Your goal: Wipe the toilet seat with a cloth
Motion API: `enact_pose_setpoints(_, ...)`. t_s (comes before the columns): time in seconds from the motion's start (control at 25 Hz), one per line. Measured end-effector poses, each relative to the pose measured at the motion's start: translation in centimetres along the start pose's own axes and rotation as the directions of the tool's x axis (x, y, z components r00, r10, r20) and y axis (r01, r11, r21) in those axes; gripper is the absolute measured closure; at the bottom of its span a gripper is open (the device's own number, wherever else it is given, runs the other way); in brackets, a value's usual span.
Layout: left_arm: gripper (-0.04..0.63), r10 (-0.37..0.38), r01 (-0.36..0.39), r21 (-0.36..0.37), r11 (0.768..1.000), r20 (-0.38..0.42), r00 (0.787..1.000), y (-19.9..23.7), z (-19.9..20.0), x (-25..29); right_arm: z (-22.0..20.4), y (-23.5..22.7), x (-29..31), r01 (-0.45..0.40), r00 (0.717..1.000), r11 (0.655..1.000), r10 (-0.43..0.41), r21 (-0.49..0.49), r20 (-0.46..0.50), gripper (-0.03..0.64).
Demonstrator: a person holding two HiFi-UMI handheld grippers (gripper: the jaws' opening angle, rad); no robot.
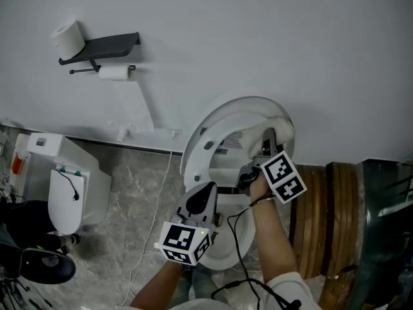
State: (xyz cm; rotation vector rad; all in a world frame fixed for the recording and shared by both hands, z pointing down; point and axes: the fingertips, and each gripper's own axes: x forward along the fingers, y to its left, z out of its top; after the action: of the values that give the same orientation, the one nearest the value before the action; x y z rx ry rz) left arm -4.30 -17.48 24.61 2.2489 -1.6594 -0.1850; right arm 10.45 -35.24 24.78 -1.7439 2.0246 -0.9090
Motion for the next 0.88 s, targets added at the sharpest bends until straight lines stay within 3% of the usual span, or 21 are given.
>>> enact_pose_setpoints(0.52, 0.586, -0.002, 0.002, 0.021, 1.000, -0.007, 1.000, 0.8, 1.4, 0.0, 0.0, -0.1, 0.1, 0.014, 1.000, 1.000, -0.014, 0.015, -0.004, 0.517)
enact_pose_setpoints(0.88, 0.586, -0.049, 0.051, 0.056, 0.997, -0.030, 0.998, -0.2, 2.7, 0.2, 2.5, 1.4, -4.1, -0.062, 0.998, 0.998, 0.063, -0.018, 0.026, 0.517)
